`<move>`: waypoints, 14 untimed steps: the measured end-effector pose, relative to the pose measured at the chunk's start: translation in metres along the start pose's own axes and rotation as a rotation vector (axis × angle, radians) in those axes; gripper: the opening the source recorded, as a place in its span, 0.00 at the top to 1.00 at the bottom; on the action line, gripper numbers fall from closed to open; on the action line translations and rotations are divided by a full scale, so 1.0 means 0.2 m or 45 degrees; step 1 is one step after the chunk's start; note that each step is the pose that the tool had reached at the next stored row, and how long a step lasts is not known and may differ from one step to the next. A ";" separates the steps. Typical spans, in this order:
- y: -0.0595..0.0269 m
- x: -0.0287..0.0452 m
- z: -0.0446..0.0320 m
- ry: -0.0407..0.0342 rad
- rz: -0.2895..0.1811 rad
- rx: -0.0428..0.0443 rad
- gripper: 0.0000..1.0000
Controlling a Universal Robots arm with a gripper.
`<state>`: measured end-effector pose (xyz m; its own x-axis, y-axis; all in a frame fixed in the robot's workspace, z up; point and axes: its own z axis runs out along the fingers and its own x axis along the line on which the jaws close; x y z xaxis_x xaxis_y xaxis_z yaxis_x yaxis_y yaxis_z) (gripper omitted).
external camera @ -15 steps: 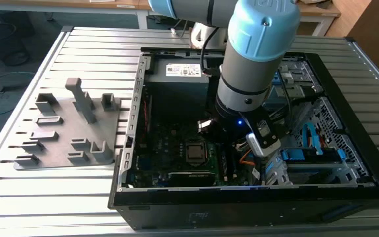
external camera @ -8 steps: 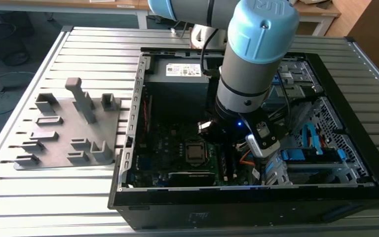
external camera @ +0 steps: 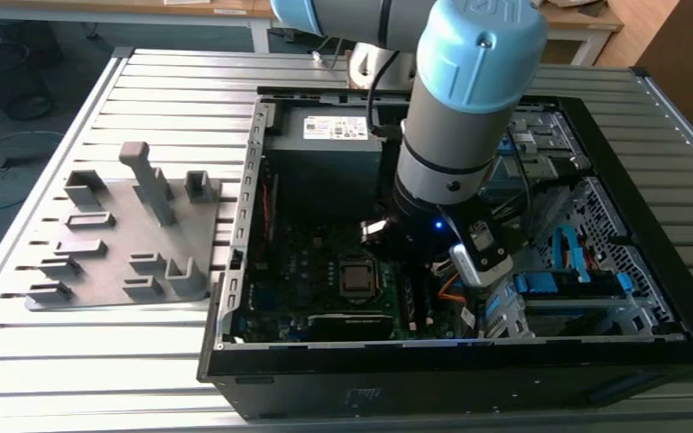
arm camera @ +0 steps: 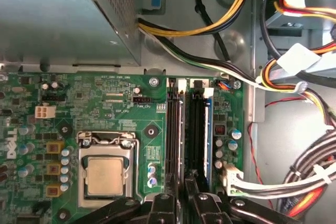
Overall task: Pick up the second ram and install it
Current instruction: 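Insert the second ram into the second slot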
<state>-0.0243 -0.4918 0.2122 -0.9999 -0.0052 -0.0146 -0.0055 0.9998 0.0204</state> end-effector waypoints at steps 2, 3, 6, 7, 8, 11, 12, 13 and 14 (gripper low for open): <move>0.001 -0.001 -0.045 0.0000 0.000 0.002 0.79; 0.001 -0.001 -0.067 -0.0001 0.000 0.002 0.79; 0.003 -0.002 -0.135 -0.0001 0.000 0.002 0.79; 0.004 -0.002 -0.158 -0.0001 0.000 0.003 0.80; 0.004 -0.003 -0.181 -0.0002 0.000 0.002 0.80; 0.008 -0.004 -0.249 -0.0001 0.000 0.003 0.90; 0.009 -0.004 -0.271 -0.0001 0.000 0.004 0.90; 0.010 -0.004 -0.283 0.0000 0.000 0.005 0.90; 0.010 -0.004 -0.284 -0.0001 0.000 0.005 0.90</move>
<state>-0.0243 -0.4909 0.2690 -0.9999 -0.0052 -0.0147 -0.0054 0.9998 0.0168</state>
